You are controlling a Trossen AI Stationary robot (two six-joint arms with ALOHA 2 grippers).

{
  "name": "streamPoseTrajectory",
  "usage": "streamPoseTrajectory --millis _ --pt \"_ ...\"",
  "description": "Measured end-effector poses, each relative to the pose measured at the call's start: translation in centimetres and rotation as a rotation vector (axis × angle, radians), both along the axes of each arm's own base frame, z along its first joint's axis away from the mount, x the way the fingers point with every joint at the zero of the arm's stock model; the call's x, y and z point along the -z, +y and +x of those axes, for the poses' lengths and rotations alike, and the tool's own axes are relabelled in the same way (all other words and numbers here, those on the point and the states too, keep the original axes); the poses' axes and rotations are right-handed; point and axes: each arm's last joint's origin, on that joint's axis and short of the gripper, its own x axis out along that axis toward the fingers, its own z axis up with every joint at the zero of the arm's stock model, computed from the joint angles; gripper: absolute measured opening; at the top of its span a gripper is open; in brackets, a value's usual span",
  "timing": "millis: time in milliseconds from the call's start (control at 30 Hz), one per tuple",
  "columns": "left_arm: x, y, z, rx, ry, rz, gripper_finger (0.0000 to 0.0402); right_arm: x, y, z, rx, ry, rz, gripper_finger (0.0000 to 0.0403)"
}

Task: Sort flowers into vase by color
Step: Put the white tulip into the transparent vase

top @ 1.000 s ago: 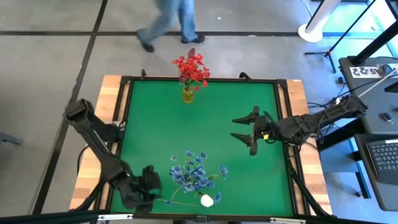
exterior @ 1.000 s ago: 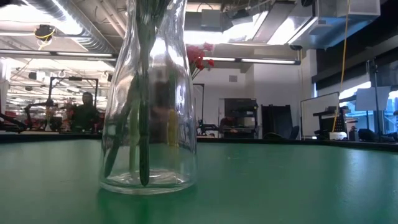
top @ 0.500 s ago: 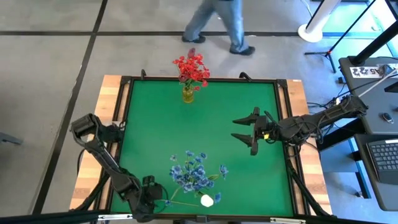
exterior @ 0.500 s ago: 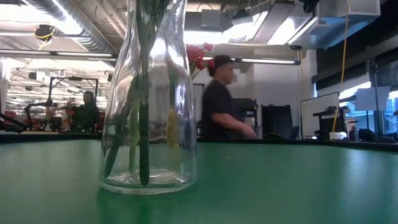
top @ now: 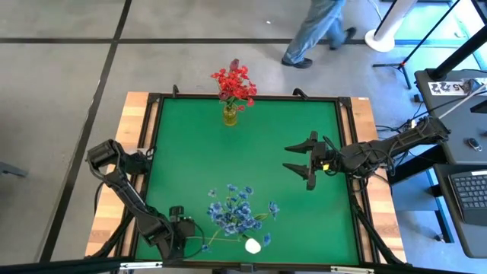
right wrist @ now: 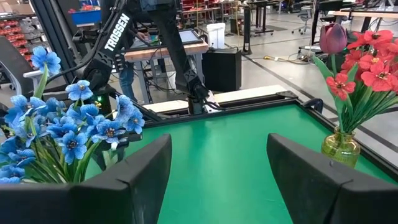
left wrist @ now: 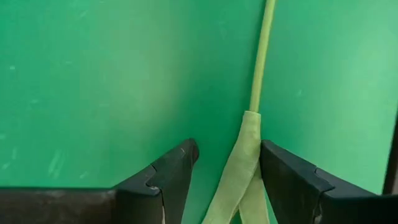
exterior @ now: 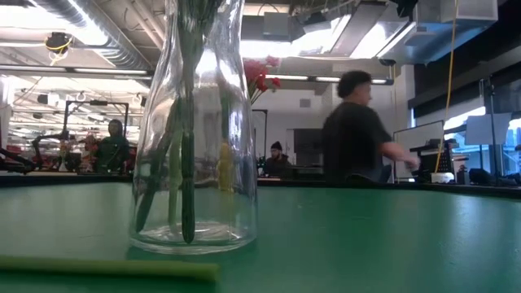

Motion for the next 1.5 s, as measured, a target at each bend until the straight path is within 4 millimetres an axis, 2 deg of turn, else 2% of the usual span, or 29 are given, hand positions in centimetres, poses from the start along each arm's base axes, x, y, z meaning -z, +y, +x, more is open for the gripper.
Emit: streamPoseTrajectory --millis 200,467,600,767,1000,1133,1267,1500 --pt "0.1 0.5 -0.2 0.036 0.037 0.054 0.0137 0.0 0.0 0.0 0.0 0.001 -0.003 0.0261" --pt "-0.2 1.3 0.2 0.1 0.09 0.053 0.0024 0.0 0.0 0.0 0.0 0.002 -0.004 0.0261" --pt "-1.4 2.7 -0.2 0.029 0.21 0.01 0.0011 0.0 0.0 0.0 0.0 0.002 -0.004 0.0261" --pt "-6.3 3.4 -0.5 -0.048 0.222 -0.03 0.0006 0.0 0.0 0.0 0.0 0.001 -0.004 0.0261" --pt "-15.2 3.6 -1.6 -0.057 -0.004 -0.143 0.0004 0.0 0.0 0.0 0.0 0.0 -0.003 0.0261" --pt "-19.0 5.3 -3.2 -0.171 -0.077 -0.059 0.0003 0.0 0.0 0.0 0.0 0.0 -0.002 0.0261" --pt "-20.9 7.3 -4.0 -0.286 -0.102 0.108 0.0002 -0.2 0.0 0.0 0.0 -0.015 -0.009 0.0261" --pt "-21.9 10.4 -2.0 -0.337 -0.154 0.171 0.0002 -1.4 0.0 0.1 -0.004 -0.125 -0.107 0.0261"
